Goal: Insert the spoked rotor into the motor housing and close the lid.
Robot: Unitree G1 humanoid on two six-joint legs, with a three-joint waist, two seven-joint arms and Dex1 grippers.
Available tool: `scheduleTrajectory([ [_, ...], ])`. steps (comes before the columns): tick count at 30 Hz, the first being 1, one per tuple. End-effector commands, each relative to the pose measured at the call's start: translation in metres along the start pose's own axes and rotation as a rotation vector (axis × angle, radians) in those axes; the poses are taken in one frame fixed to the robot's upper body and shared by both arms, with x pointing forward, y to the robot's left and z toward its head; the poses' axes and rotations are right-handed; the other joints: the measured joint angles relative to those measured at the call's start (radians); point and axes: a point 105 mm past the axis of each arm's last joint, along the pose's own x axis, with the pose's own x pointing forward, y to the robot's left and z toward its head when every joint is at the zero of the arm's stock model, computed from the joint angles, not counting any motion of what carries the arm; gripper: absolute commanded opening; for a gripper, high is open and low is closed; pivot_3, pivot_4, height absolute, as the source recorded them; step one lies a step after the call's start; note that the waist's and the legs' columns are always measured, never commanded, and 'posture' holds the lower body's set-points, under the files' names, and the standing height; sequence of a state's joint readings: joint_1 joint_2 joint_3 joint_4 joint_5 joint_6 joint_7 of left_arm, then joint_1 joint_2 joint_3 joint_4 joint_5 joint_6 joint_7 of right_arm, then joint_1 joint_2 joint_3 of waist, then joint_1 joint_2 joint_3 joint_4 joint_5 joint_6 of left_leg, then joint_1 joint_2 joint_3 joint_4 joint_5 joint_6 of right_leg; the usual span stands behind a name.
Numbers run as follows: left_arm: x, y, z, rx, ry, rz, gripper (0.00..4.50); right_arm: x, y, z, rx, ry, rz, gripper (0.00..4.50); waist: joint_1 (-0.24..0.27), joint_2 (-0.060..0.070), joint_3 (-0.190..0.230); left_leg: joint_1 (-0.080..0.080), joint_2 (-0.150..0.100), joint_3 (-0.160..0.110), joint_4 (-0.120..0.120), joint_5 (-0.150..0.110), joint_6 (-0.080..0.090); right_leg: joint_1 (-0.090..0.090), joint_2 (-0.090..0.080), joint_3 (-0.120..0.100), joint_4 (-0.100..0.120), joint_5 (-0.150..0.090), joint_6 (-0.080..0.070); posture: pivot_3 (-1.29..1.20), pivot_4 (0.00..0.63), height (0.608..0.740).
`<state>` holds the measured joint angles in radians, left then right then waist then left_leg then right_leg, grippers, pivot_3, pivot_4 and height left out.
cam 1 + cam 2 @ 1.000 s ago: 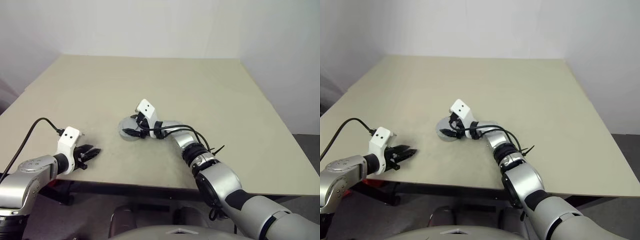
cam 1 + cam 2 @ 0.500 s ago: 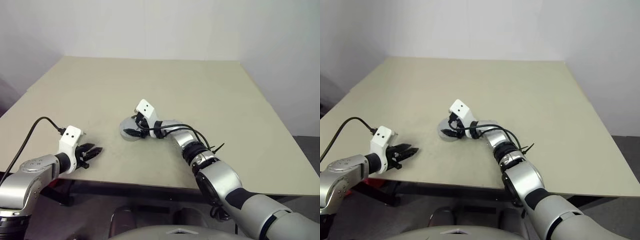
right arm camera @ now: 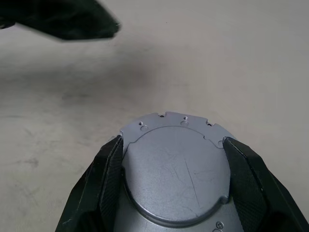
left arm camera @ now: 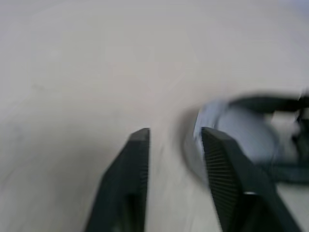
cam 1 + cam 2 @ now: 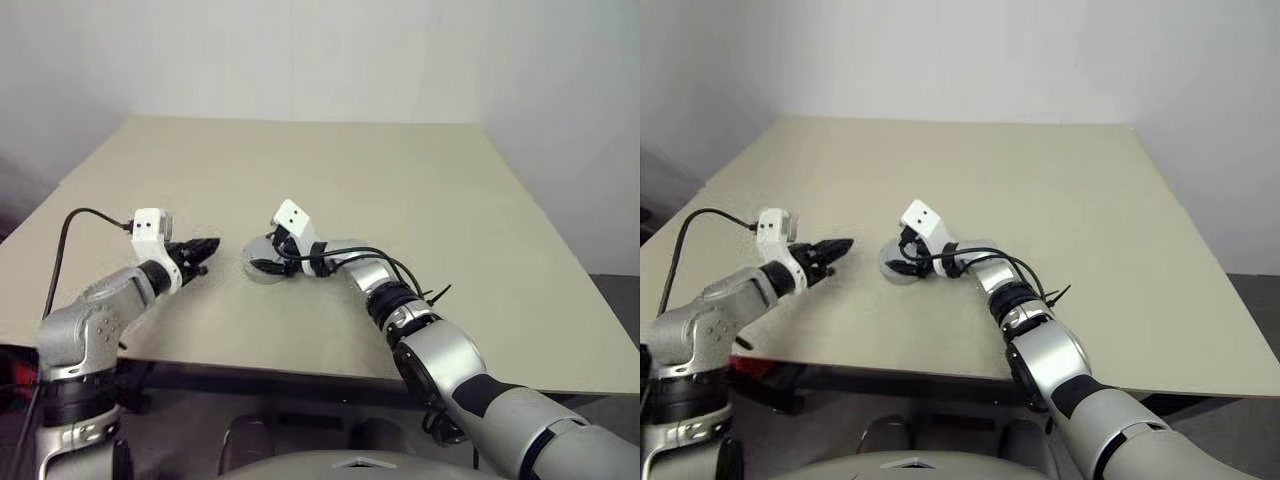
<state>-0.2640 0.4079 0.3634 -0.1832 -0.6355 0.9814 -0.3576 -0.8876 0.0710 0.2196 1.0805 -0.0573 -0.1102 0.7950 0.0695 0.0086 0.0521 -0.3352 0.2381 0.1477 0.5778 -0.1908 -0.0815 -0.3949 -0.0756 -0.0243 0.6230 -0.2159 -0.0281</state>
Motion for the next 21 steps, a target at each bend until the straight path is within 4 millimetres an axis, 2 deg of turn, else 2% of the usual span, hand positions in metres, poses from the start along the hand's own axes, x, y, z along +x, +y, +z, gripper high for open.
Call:
scheduleTrajectory([
  [1,0.014,-0.01,0.008,-0.055,-0.02,-0.046,0.43,-0.012,-0.002,-0.042,0.025,0.17,-0.016,3.16,0.0,0.0,0.0,0.0,0.0,0.0,-0.001,0.0,0.0,0.0,0.0,0.0,0.0,0.0,0.0,0.0,0.0,0.74],
  [2,0.02,-0.014,0.007,-0.074,-0.013,-0.062,0.08,-0.012,-0.002,-0.041,0.023,0.168,-0.015,3.16,0.0,0.001,-0.001,0.0,0.0,0.0,-0.002,0.0,0.0,-0.001,0.0,0.0,0.0,0.0,0.0,0.0,0.0,0.74],
  [3,0.023,-0.016,0.006,-0.089,-0.008,-0.075,0.03,-0.011,-0.002,-0.041,0.021,0.166,-0.015,3.16,0.0,0.001,-0.001,0.0,0.0,0.0,-0.003,0.0,0.0,-0.001,0.0,-0.001,0.0,0.0,0.0,0.0,0.0,0.74],
  [9,0.043,-0.017,-0.009,-0.166,0.072,-0.077,0.03,-0.012,-0.004,-0.038,0.013,0.155,-0.025,3.16,0.0,0.002,-0.001,0.0,0.0,0.0,-0.005,0.0,0.0,-0.002,0.0,-0.001,0.0,0.0,0.0,0.0,0.0,0.74],
  [12,0.05,-0.013,-0.024,-0.15,0.161,-0.031,0.03,-0.012,-0.006,-0.036,0.008,0.148,-0.032,3.16,0.0,0.002,0.0,0.0,0.0,0.0,-0.005,0.0,0.0,-0.003,0.0,-0.001,-0.001,0.0,0.0,0.0,0.0,0.74],
  [15,0.052,-0.011,-0.039,-0.136,0.259,0.002,0.03,-0.012,-0.008,-0.032,0.003,0.138,-0.039,3.16,0.002,0.002,0.0,0.0,0.0,0.0,-0.007,0.0,0.0,-0.002,0.0,-0.001,-0.002,0.0,0.0,0.0,0.0,0.74],
  [21,0.046,-0.012,-0.046,-0.211,0.314,-0.029,0.03,-0.013,-0.012,-0.025,-0.003,0.118,-0.053,3.16,0.002,0.005,0.0,0.0,0.0,0.0,-0.008,0.0,0.0,-0.002,0.0,-0.001,-0.004,0.0,0.0,0.0,0.0,0.74],
])
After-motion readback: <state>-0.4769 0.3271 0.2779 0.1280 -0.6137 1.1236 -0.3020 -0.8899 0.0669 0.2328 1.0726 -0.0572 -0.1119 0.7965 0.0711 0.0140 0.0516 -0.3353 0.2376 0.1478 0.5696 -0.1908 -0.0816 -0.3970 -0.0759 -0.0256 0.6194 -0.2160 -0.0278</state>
